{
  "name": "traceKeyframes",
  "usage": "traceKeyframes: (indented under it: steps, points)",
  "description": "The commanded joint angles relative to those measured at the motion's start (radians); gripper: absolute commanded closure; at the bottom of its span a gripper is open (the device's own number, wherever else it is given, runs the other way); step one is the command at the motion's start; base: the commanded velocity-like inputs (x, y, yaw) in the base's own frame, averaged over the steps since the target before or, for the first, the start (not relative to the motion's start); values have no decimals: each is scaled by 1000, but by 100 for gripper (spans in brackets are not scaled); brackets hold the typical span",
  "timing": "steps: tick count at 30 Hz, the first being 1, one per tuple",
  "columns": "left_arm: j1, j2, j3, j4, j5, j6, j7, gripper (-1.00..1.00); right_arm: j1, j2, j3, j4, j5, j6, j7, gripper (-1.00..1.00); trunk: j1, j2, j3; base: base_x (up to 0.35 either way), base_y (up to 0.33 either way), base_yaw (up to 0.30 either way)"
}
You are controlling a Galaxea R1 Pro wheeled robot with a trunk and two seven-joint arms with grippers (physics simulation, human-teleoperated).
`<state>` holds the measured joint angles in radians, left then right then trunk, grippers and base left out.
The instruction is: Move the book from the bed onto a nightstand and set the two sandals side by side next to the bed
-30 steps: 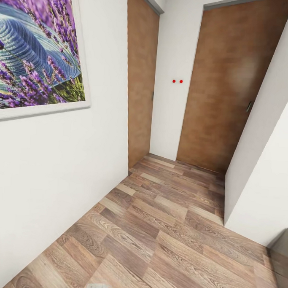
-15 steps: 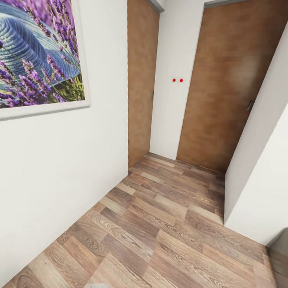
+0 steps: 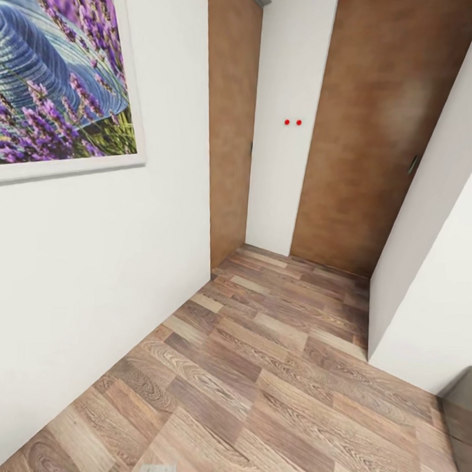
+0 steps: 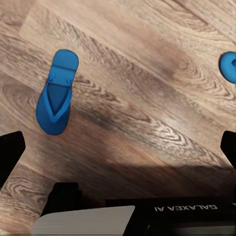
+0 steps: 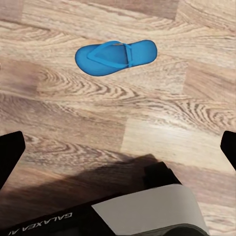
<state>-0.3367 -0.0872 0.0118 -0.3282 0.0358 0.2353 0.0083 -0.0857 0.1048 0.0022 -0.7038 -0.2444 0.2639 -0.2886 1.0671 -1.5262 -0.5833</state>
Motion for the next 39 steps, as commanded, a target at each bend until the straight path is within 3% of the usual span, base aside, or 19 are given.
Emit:
traceKeyframes:
  steps: [1,4,5,8,9,12,13,16,20,26,32,39]
  points:
    - [-2,0,1,-5,3,20,1,-100,0,0,1,-10,-6,6,-6,-100,4,-8,-6,0,0,0]
    - [-13,2,1,-20,-1,86,0,-100,0,0,2,-50,-6,13,-6,-100,15,-29,-20,0,0,0]
    - [-24,3,1,-40,-4,140,0,-100,0,0,2,-98,-5,26,-7,-100,19,-36,-25,0,0,0]
    - [-37,4,1,-81,-7,216,1,-100,0,1,2,-201,-3,72,-7,-100,31,-57,-39,0,0,0]
    - [-44,6,1,-112,-8,259,2,-100,0,1,2,-282,-2,117,-7,-100,35,-64,-44,0,0,0]
    - [-52,7,1,-163,-9,314,10,-100,0,2,1,-399,-2,185,-7,-100,46,-85,-58,0,0,0]
    - [-73,7,0,-231,-14,403,35,-100,0,2,2,-537,-2,277,-7,-100,50,-92,-63,0,0,0]
    - [-93,7,-1,-256,-25,466,51,-100,0,2,3,-575,1,314,-9,-100,61,-113,-77,0,0,0]
    - [-134,7,-3,-301,-72,593,70,-100,0,1,4,-610,6,373,-32,-100,77,-141,-96,0,0,0]
    - [-145,8,-5,-308,-106,626,70,-100,0,1,7,-573,7,345,-41,-100,100,-183,-124,0,0,0]
    - [-147,2,-6,-300,-114,629,76,-100,0,-1,6,-559,7,267,-40,-100,123,-225,-153,0,0,0]
    - [-147,-2,-9,-298,-120,630,81,-100,0,-1,4,-560,6,228,-37,-100,150,-274,-186,0,0,0]
